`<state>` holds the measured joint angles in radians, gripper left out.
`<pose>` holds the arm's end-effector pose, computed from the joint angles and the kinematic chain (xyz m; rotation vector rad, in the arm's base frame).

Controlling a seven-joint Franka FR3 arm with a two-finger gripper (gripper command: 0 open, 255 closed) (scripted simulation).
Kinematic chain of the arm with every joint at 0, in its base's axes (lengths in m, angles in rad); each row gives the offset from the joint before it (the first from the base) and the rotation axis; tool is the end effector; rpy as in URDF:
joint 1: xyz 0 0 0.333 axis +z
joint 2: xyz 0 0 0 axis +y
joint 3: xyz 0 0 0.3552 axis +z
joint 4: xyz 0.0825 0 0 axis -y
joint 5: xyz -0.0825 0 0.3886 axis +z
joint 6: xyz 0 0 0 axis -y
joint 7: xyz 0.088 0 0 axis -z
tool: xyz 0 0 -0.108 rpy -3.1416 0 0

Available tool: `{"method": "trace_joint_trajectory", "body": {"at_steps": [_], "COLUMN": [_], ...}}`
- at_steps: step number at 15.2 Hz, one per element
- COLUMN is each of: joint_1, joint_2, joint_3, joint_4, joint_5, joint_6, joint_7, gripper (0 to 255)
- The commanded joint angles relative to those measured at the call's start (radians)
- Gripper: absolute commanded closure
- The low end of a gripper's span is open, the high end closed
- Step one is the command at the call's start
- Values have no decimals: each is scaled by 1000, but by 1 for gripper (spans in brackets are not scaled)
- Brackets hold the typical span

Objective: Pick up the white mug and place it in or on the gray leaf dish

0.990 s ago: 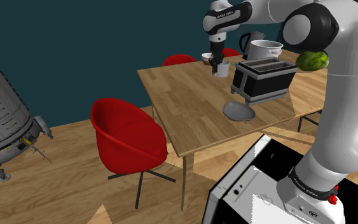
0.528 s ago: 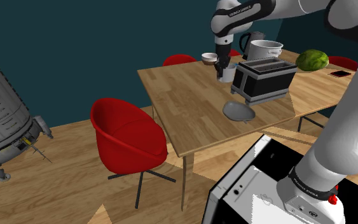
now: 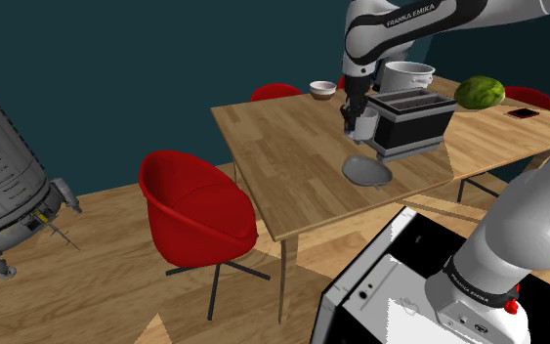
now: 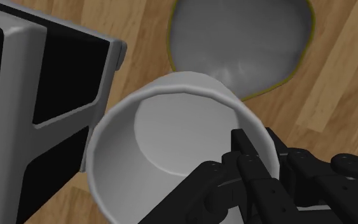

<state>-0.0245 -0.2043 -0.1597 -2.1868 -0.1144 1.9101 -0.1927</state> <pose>0.4682 -0.0996 0.5024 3.0785 0.0848 -0.1335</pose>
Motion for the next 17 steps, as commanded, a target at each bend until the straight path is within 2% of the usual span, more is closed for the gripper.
{"method": "trace_joint_trajectory", "body": {"at_steps": [1, 6, 17], "joint_1": [6, 24, 22], "joint_2": [-72, -262, -221], "joint_3": [15, 62, 56], "joint_4": [-74, -239, -343], "joint_5": [-6, -4, -11], "joint_6": [0, -31, 114], "joint_7": [27, 92, 102], "gripper": [255, 255, 255]}}
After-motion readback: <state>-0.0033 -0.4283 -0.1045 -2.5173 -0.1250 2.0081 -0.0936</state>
